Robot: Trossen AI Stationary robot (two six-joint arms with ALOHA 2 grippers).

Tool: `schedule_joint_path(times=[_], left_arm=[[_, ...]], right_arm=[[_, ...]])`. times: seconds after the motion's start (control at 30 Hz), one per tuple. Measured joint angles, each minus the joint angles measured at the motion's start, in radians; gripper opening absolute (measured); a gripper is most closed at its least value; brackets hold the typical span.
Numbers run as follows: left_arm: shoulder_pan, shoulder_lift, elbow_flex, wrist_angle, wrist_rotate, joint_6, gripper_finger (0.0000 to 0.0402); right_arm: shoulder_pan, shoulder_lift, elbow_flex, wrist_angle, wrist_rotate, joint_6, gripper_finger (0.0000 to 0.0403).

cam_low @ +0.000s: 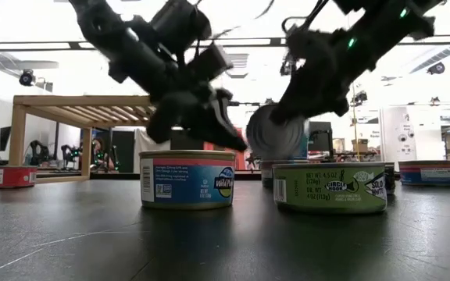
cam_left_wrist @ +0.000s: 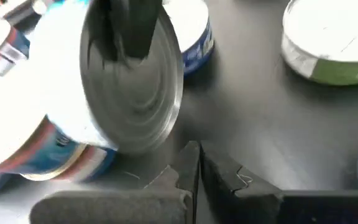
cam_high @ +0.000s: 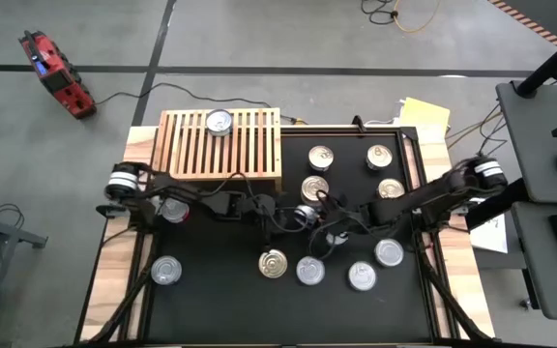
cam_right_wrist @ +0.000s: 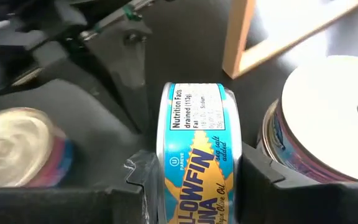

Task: Stack canned seafood by type on shelf
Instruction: Put the yellow blue tuna can on the shelf

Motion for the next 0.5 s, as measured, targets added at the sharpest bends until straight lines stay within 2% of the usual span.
schedule_joint_path(times=[0.2,0.33,0.4,0.5], left_arm=[[-0.025,-0.159,0.0,-0.127,0.0,-0.001,0.0],[-0.048,-0.278,0.0,-0.229,0.002,-0.016,0.0],[-0.061,-0.339,0.0,-0.282,0.002,-0.039,0.0],[-0.08,-0.425,0.0,-0.329,0.001,-0.08,0.0]], right_arm=[[0.045,-0.135,-0.01,-0.034,0.004,-0.035,0.0139],[0.051,-0.187,-0.037,0.044,0.0,-0.1,0.0134],[0.046,-0.198,-0.06,0.13,-0.026,-0.144,0.0134],[0.014,-0.208,-0.082,0.277,-0.15,-0.181,0.0135]])
